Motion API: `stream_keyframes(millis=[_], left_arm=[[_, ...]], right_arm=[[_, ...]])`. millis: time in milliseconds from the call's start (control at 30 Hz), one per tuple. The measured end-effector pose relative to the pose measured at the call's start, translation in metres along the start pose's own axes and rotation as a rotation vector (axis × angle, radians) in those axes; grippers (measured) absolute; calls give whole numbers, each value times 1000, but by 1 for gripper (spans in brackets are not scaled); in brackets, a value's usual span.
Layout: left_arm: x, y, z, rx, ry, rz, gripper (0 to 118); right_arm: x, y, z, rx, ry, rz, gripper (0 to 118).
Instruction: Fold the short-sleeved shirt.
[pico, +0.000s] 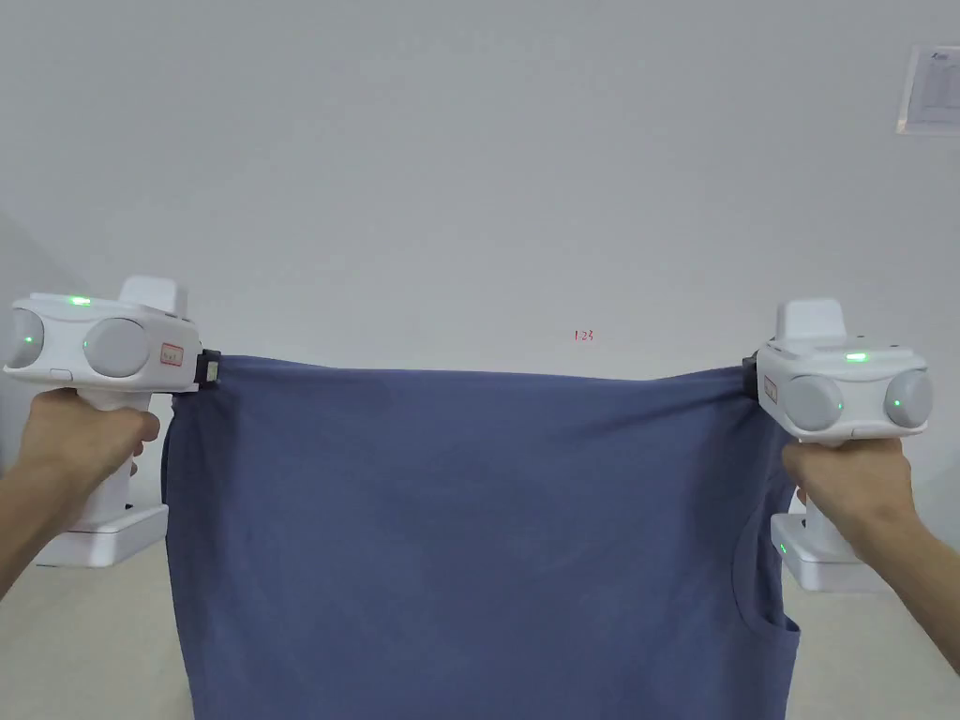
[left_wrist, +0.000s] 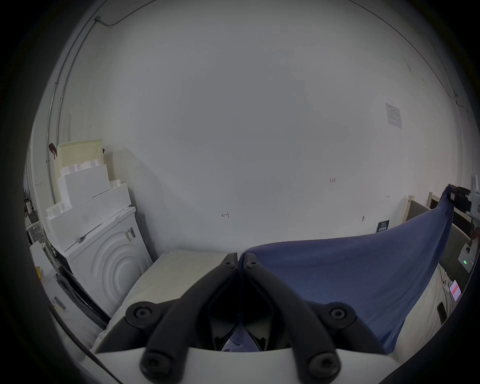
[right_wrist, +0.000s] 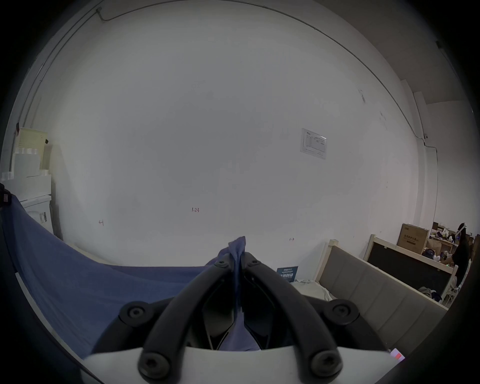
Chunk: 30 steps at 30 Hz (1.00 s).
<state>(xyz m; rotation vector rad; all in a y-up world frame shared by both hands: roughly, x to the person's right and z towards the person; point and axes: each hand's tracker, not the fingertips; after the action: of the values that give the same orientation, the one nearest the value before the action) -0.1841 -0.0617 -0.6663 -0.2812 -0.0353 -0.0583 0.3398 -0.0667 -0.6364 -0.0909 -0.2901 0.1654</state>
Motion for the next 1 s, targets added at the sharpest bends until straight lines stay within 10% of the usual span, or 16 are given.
stream_keyframes(millis=[433, 1000], left_arm=[[10, -22, -45, -20, 0, -12, 0], [7, -188, 111, -61, -78, -22, 0]], right_arm=[[-10, -19, -17, 3, -20, 56, 2], [18, -152, 169, -53, 13, 120, 2]])
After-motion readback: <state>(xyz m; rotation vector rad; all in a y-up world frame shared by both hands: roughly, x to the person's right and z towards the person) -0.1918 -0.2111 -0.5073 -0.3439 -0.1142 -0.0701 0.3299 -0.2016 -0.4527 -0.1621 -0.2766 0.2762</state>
